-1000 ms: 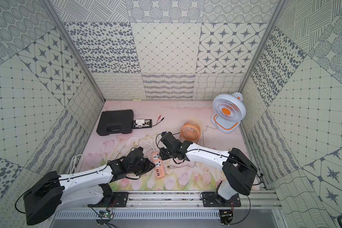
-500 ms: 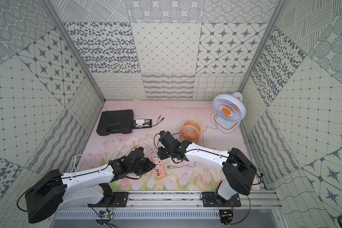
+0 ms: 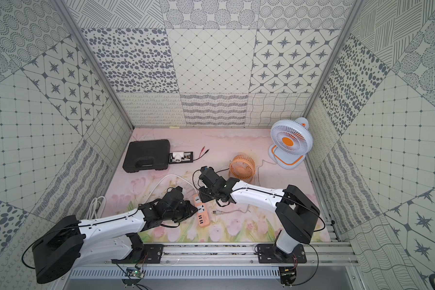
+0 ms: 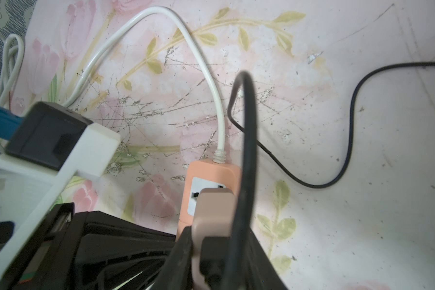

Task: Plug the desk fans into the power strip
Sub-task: Insert the plug into the socket.

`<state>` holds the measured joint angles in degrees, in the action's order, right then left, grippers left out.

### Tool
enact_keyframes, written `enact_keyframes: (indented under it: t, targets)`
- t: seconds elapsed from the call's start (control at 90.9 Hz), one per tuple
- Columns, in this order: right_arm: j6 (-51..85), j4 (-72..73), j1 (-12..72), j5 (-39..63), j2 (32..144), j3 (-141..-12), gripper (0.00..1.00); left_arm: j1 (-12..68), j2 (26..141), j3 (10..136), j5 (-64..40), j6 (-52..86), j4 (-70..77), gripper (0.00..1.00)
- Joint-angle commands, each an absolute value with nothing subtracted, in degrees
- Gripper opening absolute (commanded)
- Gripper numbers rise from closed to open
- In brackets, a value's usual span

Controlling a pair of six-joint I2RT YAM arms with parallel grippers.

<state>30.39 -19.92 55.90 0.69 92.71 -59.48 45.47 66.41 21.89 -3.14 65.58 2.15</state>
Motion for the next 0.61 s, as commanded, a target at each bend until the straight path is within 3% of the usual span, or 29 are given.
enact_keyframes:
  t: [0.0, 0.594]
  targets:
    - [29.53, -18.53, 56.38, -0.42, 93.70, -60.64, 0.00, 45.09, 66.93, 21.20, -1.10, 65.36, 1.55, 0.14]
    - [28.92, -20.74, 58.90, -4.44, 96.38, -62.05, 0.00, 45.04, 67.52, 20.63, -0.40, 65.69, 1.28, 0.10]
